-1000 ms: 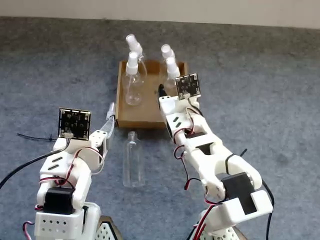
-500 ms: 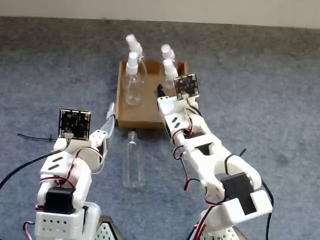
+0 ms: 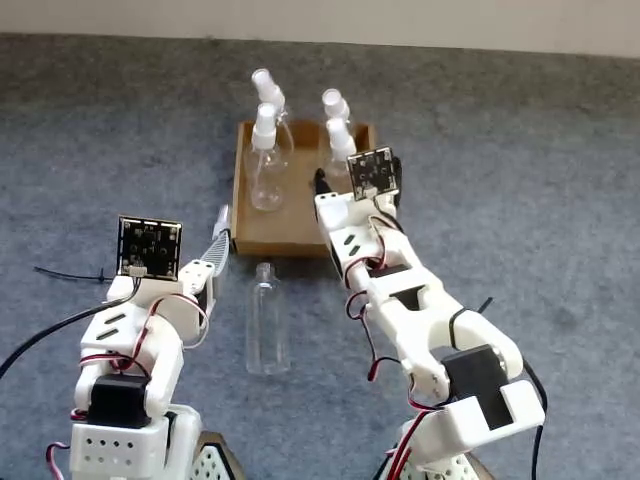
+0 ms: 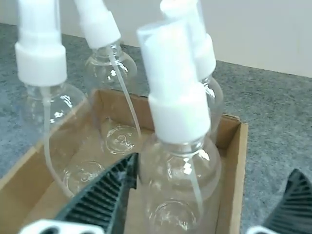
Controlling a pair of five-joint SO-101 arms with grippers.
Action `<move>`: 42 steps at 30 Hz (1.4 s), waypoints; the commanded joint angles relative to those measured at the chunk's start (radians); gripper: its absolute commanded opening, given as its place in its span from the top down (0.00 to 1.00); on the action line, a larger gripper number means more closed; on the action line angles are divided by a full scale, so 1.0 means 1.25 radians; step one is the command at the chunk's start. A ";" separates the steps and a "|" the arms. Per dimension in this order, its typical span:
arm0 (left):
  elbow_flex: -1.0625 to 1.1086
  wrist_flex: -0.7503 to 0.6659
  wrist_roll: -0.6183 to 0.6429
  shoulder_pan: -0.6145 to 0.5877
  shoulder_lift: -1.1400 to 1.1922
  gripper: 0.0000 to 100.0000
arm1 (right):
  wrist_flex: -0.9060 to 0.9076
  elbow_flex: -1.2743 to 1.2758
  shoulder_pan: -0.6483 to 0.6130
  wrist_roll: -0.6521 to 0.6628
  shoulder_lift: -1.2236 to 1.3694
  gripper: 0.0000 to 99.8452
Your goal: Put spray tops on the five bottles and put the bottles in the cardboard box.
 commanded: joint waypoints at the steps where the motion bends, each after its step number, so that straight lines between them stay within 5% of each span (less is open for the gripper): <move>1: -0.004 -0.017 0.002 -0.008 -0.007 0.80 | -0.012 -0.044 -0.012 0.005 -0.010 0.62; 33: -0.004 -0.017 0.002 -0.008 -0.007 0.80 | -0.010 -0.044 -0.010 0.005 -0.047 0.56; 42: -0.004 -0.017 0.002 -0.008 -0.007 0.80 | 0.118 -0.074 -0.010 0.004 -0.152 0.56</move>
